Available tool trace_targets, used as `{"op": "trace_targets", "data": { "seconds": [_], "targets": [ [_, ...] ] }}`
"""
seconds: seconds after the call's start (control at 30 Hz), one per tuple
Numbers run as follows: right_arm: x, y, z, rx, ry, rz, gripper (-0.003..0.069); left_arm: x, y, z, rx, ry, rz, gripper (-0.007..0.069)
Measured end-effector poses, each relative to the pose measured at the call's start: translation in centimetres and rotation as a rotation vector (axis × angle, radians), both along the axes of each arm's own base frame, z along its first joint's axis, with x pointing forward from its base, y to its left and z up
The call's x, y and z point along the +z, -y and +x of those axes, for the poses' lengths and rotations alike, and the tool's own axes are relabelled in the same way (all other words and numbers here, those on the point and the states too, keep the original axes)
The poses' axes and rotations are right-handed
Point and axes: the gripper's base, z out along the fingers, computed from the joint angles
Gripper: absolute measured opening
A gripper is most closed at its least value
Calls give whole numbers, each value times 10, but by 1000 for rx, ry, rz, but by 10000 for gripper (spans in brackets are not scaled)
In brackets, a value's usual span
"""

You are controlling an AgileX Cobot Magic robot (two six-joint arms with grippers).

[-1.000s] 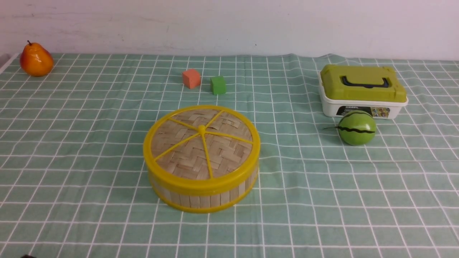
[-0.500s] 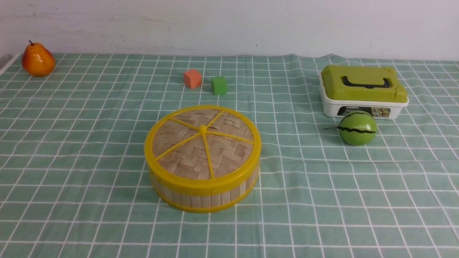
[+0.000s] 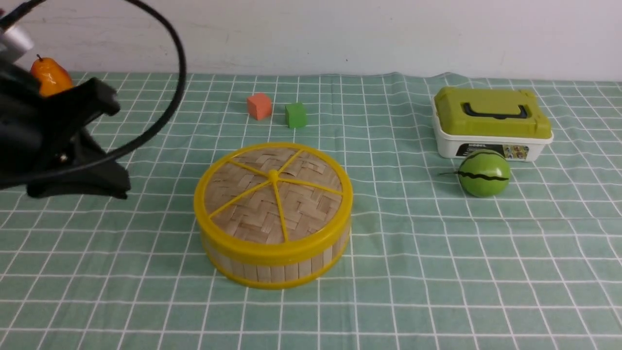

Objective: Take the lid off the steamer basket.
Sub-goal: Use the left arm to lift the lid of the steamer

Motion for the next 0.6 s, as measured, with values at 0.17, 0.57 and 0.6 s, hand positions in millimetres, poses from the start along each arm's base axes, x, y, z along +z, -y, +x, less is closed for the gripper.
{"op": "trace_targets", "data": {
  "seconds": [0.17, 0.57, 0.6],
  "targets": [
    [0, 0, 0, 0, 0, 0, 241, -22, 31, 27, -123, -85, 97, -13],
    [0, 0, 0, 0, 0, 0, 241, -49, 111, 101, -305, 6, 358, 212],
    [0, 0, 0, 0, 0, 0, 241, -50, 113, 104, -307, 8, 360, 219]
  ]
}}
